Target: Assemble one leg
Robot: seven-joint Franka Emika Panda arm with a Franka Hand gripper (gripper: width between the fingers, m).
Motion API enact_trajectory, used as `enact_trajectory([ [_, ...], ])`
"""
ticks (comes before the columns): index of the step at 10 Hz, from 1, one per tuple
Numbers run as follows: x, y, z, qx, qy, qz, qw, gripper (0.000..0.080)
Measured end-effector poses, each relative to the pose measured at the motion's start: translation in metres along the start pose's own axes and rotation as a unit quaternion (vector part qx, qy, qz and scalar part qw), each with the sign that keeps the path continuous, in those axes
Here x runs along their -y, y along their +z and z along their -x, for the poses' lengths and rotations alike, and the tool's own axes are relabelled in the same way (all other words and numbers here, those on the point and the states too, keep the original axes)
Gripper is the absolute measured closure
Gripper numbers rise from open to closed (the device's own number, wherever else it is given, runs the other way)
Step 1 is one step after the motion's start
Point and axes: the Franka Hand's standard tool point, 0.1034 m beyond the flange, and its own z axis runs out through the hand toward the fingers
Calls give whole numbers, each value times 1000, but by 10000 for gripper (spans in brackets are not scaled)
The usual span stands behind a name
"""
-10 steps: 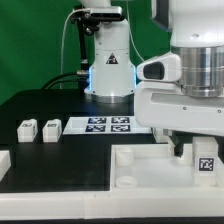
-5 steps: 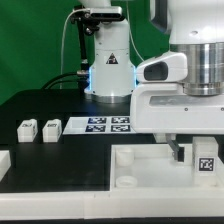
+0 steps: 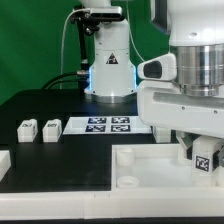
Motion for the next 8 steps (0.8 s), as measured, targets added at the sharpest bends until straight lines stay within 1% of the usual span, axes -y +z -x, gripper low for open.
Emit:
enact_trajectory([
  [1, -1, 0, -1, 8, 100, -5, 995, 508],
  [2, -1, 0, 0, 17, 190, -7, 982, 508],
  [4, -2, 0, 0, 33, 313, -12, 949, 508],
  [5, -2, 0, 1, 41, 378, -16, 925, 508],
  [6, -2, 0, 1, 43, 410, -16, 911, 508],
  [7, -1, -1, 1, 45, 463, -14, 885, 508],
  [8, -1, -1, 1, 44, 491, -12, 870, 508],
])
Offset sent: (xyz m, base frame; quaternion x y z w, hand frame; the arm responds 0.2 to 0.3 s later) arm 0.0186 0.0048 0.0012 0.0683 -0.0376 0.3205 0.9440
